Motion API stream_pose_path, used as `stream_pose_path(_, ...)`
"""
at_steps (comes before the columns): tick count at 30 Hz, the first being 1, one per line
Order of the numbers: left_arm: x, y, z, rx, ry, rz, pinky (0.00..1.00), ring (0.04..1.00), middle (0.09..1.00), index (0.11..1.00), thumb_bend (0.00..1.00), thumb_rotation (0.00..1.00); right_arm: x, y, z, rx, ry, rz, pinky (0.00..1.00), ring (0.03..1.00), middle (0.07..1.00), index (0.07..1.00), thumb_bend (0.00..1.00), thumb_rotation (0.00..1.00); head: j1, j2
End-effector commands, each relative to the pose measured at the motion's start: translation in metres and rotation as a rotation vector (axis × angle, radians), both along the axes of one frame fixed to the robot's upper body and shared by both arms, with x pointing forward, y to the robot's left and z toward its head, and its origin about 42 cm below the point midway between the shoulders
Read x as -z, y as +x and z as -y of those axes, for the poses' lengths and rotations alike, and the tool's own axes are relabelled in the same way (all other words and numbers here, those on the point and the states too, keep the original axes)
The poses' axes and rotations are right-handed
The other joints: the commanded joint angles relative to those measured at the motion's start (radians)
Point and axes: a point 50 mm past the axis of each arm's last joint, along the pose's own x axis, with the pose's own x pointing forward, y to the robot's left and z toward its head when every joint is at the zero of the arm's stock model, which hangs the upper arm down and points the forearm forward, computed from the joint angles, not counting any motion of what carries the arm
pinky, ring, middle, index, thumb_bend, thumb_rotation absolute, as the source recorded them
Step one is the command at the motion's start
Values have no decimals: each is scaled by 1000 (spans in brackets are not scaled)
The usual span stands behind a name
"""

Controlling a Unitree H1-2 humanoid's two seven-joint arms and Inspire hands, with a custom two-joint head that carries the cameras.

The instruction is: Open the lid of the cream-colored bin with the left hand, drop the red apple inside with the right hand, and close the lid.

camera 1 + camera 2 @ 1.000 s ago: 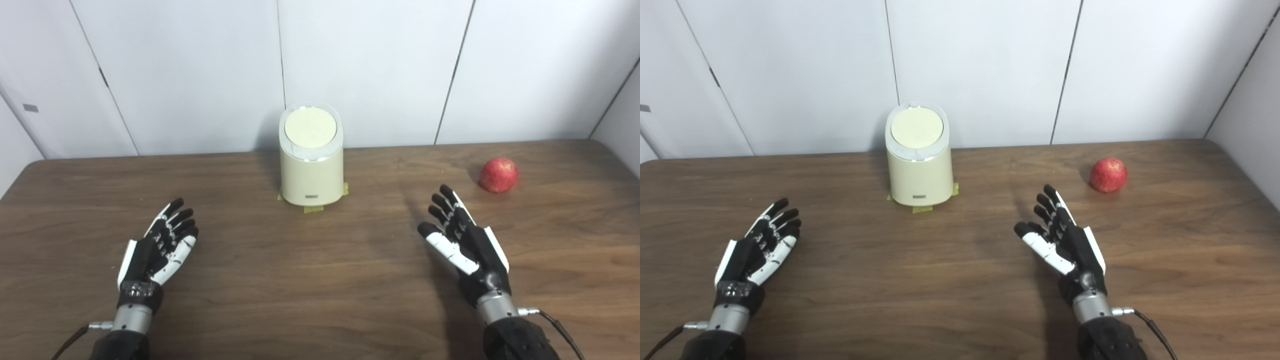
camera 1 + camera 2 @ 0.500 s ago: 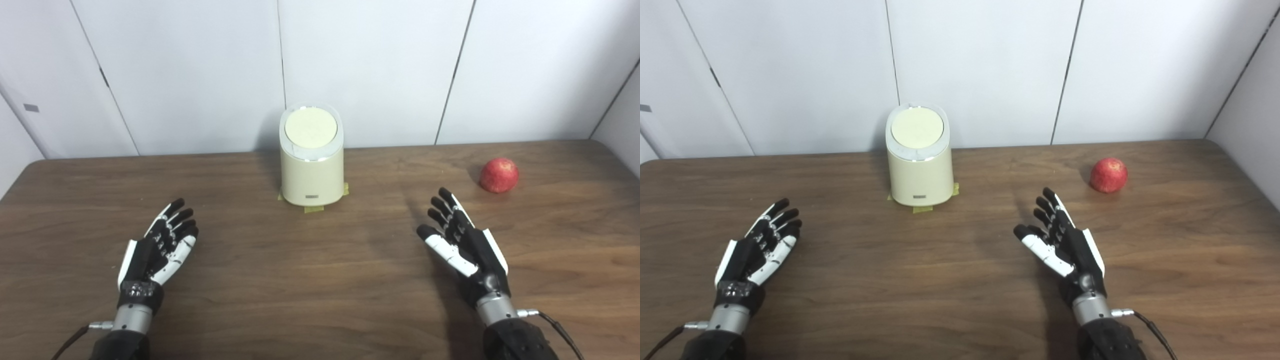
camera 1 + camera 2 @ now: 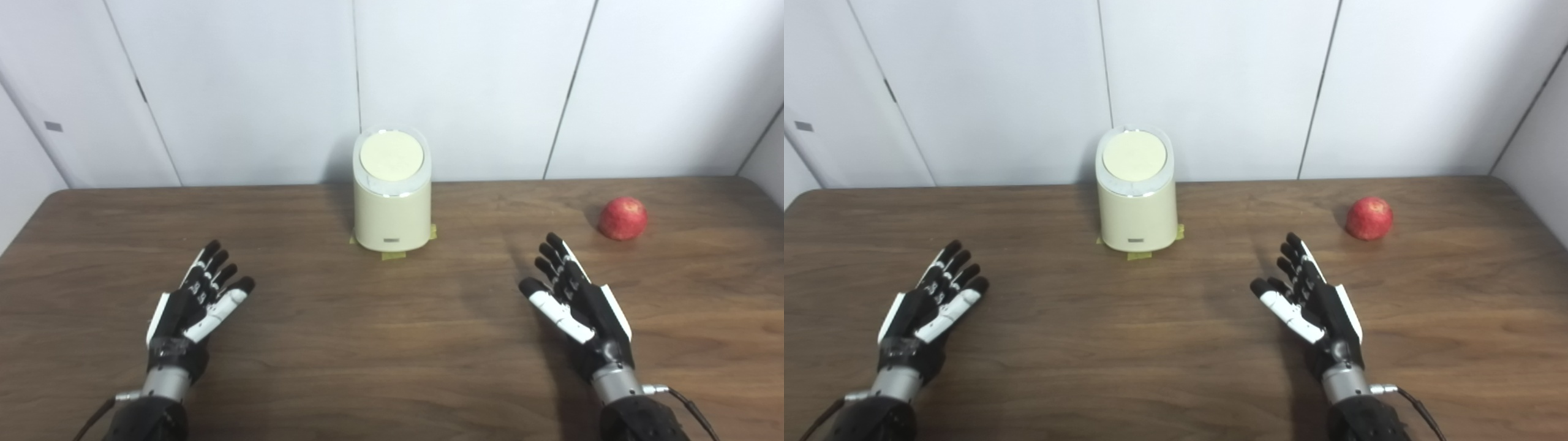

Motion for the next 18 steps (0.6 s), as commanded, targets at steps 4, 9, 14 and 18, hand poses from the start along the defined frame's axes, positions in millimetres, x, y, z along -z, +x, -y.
stream_pose_path(4,-73,45,12,31,183,165,939,945,960,975,907,275,-11,5,3,-9,-2,88,831,936,950,948,605,405,-9,-7)
stream_pose_path(9,-100,68,24,62,223,178,804,902,951,975,952,235,-9,4,4,-9,-6,87,835,936,948,943,610,411,-12,-10)
stream_pose_path(14,-124,91,35,95,250,210,890,926,959,971,959,208,-9,3,3,-7,0,86,825,935,947,943,611,391,-17,-8)
stream_pose_path(18,-140,108,44,107,350,225,831,900,951,964,923,218,-9,3,3,-6,6,84,822,933,945,943,615,391,-23,-5)
